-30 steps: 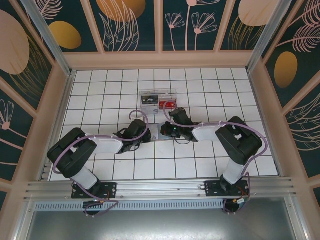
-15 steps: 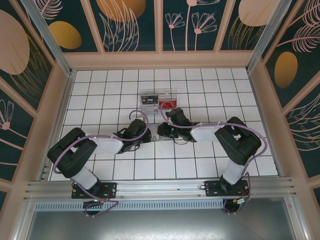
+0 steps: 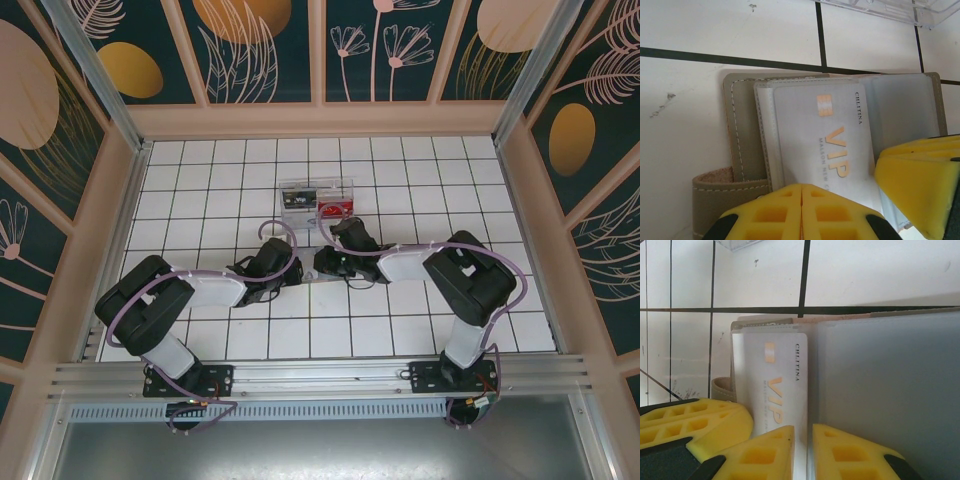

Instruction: Take the credit cards out of the card holder

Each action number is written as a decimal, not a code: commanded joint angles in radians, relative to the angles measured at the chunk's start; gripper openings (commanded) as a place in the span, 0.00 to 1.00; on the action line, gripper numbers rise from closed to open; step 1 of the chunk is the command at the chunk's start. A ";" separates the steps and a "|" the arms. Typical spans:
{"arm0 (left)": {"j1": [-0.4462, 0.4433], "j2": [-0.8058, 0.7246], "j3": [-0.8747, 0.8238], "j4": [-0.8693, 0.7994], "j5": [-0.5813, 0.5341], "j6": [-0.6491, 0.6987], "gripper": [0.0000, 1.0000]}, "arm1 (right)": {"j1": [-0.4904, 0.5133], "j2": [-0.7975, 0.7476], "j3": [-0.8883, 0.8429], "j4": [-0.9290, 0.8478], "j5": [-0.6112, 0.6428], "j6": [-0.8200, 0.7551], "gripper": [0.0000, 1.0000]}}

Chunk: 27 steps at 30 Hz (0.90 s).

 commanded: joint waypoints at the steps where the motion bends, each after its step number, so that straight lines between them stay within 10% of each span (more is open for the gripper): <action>1: 0.003 0.021 0.003 -0.022 0.018 -0.012 0.10 | 0.016 0.028 0.023 0.014 -0.023 -0.014 0.18; 12: 0.004 0.013 -0.002 -0.026 0.017 -0.011 0.09 | 0.019 0.027 0.024 0.010 -0.018 -0.012 0.00; 27: 0.004 -0.015 -0.011 -0.053 -0.018 -0.001 0.10 | -0.034 -0.056 -0.047 0.000 0.018 -0.015 0.00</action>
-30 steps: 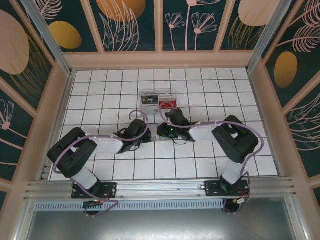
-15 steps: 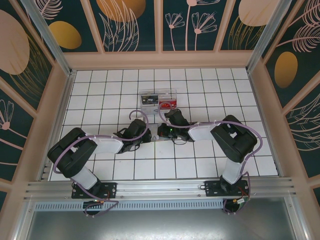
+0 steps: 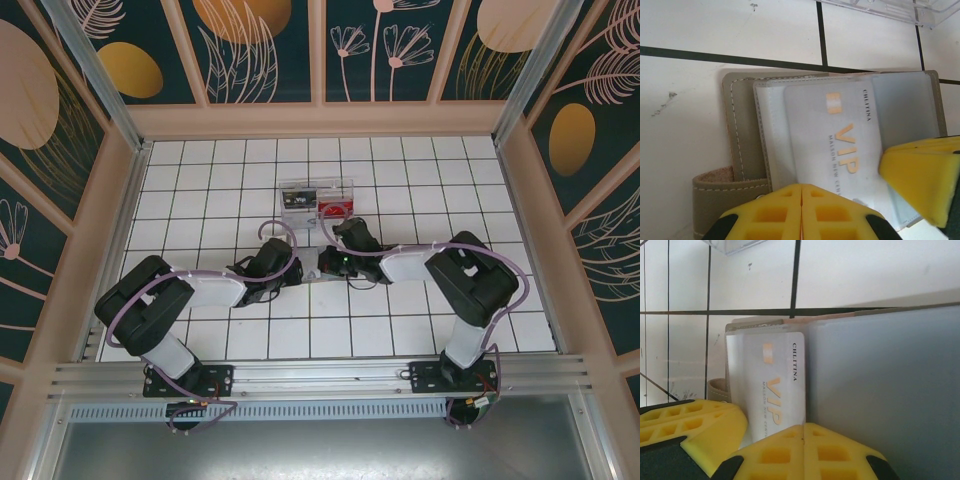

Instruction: Take the credit cards out of the card holder

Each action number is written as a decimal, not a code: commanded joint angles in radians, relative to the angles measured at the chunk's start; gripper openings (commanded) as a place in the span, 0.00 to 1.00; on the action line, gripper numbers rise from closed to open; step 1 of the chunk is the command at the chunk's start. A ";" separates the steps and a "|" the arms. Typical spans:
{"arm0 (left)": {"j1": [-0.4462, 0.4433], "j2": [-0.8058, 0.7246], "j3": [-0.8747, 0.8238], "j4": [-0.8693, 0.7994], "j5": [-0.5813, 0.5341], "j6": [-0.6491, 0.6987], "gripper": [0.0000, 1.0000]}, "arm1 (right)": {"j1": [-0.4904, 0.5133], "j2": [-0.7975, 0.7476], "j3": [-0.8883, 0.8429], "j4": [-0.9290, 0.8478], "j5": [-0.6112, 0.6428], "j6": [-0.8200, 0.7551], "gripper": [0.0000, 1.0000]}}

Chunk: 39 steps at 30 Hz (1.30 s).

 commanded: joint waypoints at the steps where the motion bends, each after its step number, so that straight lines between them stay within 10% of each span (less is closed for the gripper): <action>1: 0.004 -0.012 -0.010 -0.048 -0.014 -0.002 0.09 | -0.018 -0.042 -0.028 -0.006 0.013 -0.015 0.00; 25: 0.004 0.001 0.000 -0.048 0.002 0.003 0.07 | -0.044 0.015 -0.027 0.064 -0.073 -0.008 0.17; 39: 0.004 -0.002 0.005 -0.058 -0.006 0.009 0.07 | -0.110 -0.074 -0.112 0.044 -0.059 -0.025 0.00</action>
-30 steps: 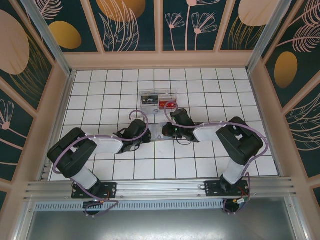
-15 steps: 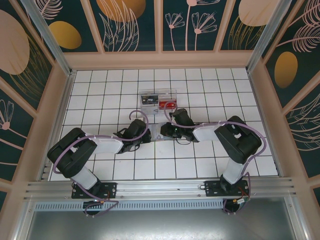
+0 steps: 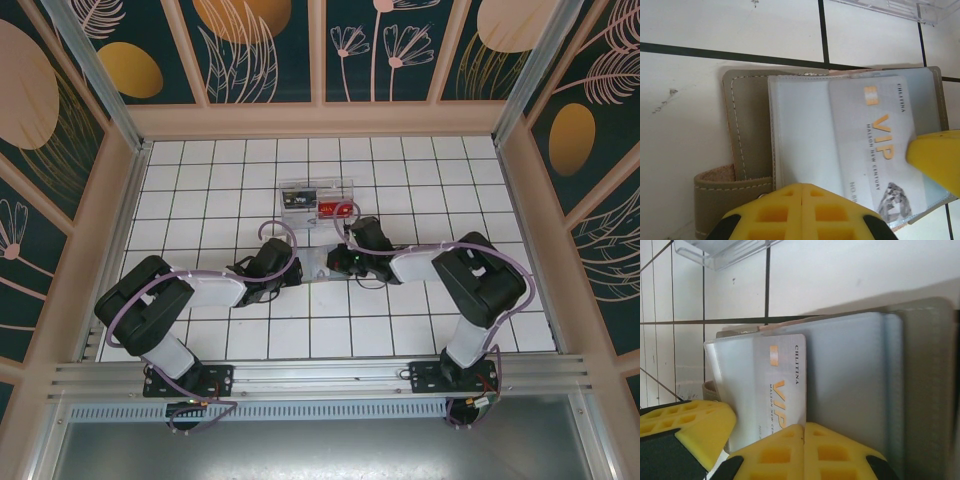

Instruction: Take the credit cards out of the card holder

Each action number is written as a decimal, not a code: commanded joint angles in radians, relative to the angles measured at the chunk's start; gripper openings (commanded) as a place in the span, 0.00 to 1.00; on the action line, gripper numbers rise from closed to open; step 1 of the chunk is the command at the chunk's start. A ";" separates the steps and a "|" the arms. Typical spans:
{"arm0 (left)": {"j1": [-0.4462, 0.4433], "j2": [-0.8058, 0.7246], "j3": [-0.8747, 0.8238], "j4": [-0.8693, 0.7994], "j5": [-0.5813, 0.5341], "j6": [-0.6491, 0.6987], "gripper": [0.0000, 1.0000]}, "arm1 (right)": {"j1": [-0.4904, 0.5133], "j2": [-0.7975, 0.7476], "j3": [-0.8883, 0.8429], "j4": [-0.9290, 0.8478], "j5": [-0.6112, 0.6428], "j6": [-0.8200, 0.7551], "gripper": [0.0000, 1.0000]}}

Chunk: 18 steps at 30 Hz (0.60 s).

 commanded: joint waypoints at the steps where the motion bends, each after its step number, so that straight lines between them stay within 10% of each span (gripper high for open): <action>1: 0.005 -0.002 0.004 -0.054 -0.009 0.009 0.07 | -0.033 -0.050 -0.044 -0.013 0.019 -0.031 0.00; 13: 0.004 -0.097 0.046 -0.119 0.003 0.020 0.11 | -0.062 -0.249 -0.047 -0.108 0.081 -0.130 0.00; 18: 0.005 -0.218 0.043 -0.165 -0.032 0.013 0.44 | -0.042 -0.309 0.013 -0.187 0.178 -0.238 0.00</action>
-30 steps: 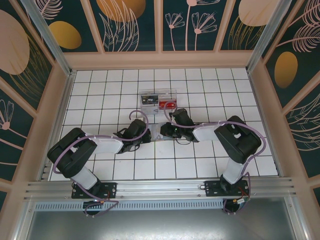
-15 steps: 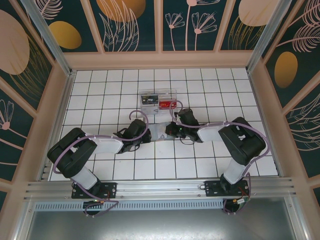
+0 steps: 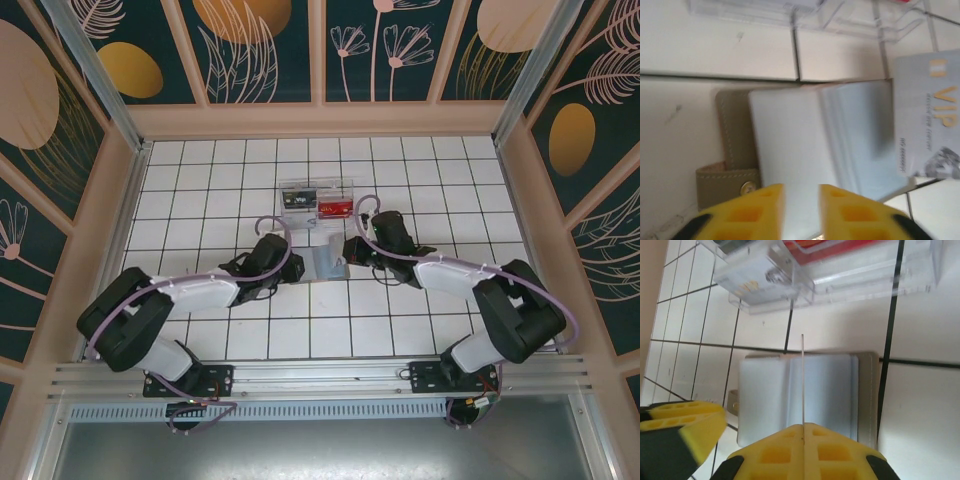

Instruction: Take the credit cards out of the card holder

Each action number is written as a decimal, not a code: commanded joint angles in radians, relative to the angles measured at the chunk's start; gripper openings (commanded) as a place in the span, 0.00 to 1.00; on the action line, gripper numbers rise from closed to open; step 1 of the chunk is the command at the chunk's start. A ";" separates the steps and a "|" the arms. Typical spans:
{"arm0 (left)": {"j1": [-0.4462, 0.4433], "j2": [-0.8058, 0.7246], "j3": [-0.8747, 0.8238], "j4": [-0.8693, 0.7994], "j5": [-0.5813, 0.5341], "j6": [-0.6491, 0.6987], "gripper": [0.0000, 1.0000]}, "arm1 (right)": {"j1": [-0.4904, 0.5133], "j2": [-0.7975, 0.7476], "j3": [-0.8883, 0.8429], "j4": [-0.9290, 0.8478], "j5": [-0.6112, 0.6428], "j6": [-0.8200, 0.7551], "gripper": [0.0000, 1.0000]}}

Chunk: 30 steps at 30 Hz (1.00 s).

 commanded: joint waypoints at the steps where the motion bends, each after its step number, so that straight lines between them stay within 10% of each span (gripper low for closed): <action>1: 0.004 -0.098 0.009 -0.054 -0.040 -0.012 0.51 | 0.020 -0.052 0.068 -0.081 0.122 -0.124 0.00; 8: 0.005 -0.340 -0.101 -0.074 -0.111 -0.057 0.98 | 0.102 -0.084 0.155 -0.057 0.305 -0.384 0.00; 20: 0.005 -0.811 -0.280 -0.208 -0.224 -0.102 0.99 | 0.154 0.007 0.254 0.073 0.241 -0.942 0.00; 30: 0.005 -1.064 -0.382 -0.287 -0.249 -0.137 0.98 | 0.240 0.217 0.408 -0.060 0.430 -1.387 0.00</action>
